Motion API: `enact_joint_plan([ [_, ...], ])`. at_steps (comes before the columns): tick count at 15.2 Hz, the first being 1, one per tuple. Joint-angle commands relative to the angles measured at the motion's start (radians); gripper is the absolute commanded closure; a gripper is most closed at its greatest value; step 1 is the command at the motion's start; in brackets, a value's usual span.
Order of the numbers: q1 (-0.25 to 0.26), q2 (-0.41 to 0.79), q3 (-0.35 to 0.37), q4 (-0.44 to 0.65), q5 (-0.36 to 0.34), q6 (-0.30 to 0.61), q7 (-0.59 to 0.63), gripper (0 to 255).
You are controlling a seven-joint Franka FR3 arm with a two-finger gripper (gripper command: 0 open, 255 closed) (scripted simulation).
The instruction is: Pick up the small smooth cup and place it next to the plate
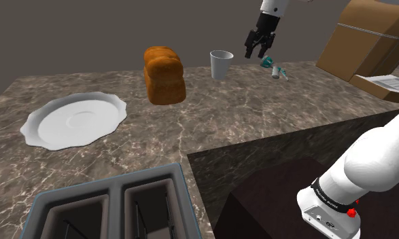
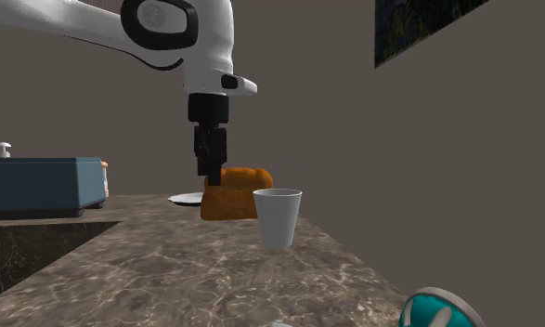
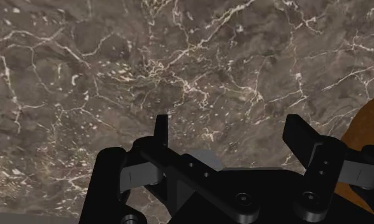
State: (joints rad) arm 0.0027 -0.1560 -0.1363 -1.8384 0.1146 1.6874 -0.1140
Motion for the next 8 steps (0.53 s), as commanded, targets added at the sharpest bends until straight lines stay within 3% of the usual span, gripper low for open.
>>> enact_joint_plan([
  [1, -0.006, 0.095, -0.015, 0.101, 0.022, -0.017, -0.015, 0],
  [8, -0.046, 0.431, -0.037, 0.490, 0.113, -0.111, -0.030, 0],
])
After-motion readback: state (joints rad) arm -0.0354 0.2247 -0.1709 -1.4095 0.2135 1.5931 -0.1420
